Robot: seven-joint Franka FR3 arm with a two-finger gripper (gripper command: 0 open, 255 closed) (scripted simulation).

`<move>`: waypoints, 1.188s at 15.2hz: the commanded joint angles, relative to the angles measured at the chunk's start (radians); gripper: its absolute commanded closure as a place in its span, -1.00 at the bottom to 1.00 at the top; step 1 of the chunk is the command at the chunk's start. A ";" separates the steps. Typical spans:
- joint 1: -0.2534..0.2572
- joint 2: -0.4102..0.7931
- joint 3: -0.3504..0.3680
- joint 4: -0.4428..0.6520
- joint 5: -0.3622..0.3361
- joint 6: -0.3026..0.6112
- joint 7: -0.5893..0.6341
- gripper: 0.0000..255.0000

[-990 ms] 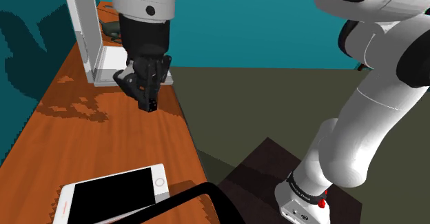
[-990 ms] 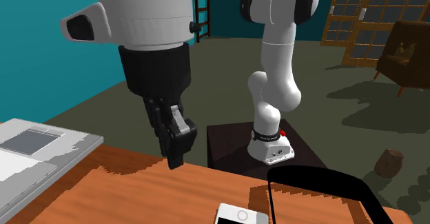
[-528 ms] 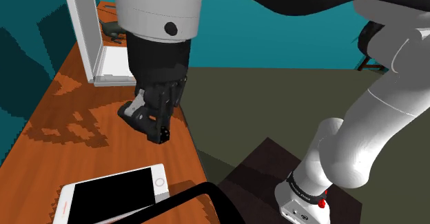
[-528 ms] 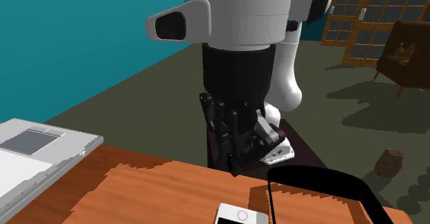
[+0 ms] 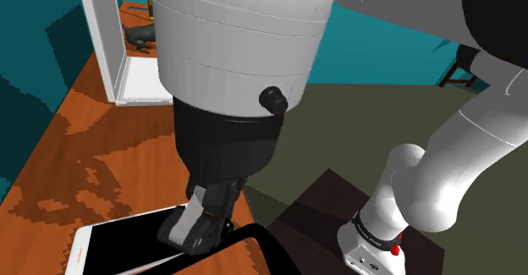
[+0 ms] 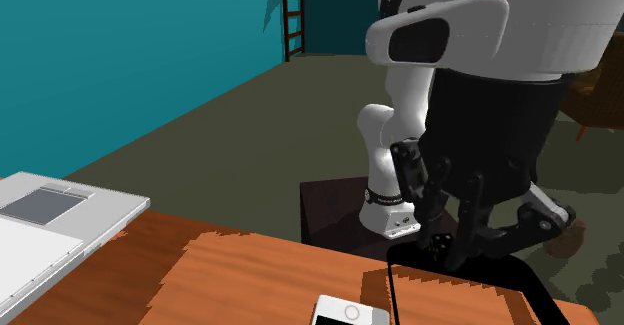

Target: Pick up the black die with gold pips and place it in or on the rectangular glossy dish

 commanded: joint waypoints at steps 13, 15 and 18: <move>0.059 -0.020 0.083 -0.113 0.024 0.106 0.128 1.00; 0.060 -0.022 0.085 -0.141 0.026 0.133 0.126 1.00; 0.062 -0.022 0.087 -0.181 0.027 0.173 0.125 1.00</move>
